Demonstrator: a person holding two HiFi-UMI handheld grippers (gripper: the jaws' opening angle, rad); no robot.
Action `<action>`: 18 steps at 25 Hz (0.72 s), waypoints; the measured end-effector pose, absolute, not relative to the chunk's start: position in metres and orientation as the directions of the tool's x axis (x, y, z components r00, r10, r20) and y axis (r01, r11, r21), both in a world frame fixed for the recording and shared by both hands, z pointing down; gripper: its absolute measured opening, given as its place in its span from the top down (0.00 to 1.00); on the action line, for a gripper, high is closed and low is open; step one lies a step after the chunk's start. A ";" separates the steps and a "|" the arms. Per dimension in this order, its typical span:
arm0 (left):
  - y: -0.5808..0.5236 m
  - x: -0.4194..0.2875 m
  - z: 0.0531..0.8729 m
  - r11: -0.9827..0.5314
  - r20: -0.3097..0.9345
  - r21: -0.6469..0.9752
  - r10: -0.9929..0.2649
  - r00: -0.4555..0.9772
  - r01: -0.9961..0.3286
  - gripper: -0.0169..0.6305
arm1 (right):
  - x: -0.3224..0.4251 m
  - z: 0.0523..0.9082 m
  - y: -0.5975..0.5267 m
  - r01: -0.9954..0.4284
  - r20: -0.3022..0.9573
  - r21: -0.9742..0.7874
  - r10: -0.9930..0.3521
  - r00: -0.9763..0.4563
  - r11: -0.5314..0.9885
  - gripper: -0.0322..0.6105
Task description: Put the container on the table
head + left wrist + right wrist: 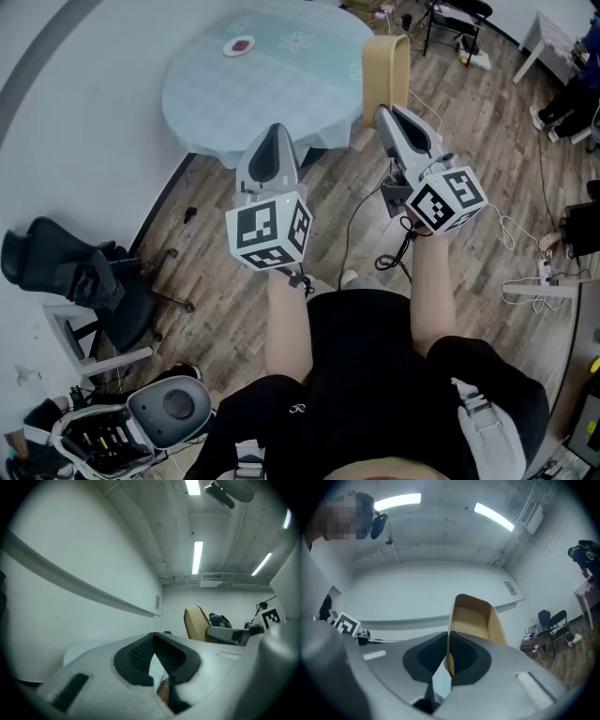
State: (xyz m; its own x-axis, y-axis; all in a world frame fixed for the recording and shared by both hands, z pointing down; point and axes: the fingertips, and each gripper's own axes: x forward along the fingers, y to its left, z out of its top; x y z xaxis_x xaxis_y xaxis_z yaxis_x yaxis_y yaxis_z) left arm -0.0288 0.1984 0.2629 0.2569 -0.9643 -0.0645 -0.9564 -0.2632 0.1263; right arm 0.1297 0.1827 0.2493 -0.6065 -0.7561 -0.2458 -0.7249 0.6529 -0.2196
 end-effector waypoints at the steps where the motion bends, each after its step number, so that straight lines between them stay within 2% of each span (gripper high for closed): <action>1: 0.197 -0.030 0.261 -0.263 -0.071 0.126 -0.964 0.255 -0.957 0.98 | 0.126 0.249 0.182 -0.719 -0.248 -0.217 -0.750 -0.614 0.660 0.91; 11: 0.204 0.000 0.254 -0.229 -0.085 0.080 -0.971 0.222 -0.970 0.98 | 0.162 0.251 0.179 -0.711 -0.272 -0.239 -0.748 -0.605 0.662 0.90; 18: 0.188 -0.010 0.243 -0.212 -0.096 0.047 -0.974 0.207 -0.976 0.98 | 0.178 0.241 0.156 -0.701 -0.325 -0.283 -0.753 -0.573 0.655 0.90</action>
State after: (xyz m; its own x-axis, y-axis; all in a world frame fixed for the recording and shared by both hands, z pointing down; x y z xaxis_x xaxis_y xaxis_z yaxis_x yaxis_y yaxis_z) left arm -0.0100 0.1883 0.2429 0.2067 -0.9737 -0.0960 -0.9762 -0.2118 0.0470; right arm 0.1785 0.1562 0.2412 -0.5726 -0.7528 -0.3248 -0.7007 0.6550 -0.2829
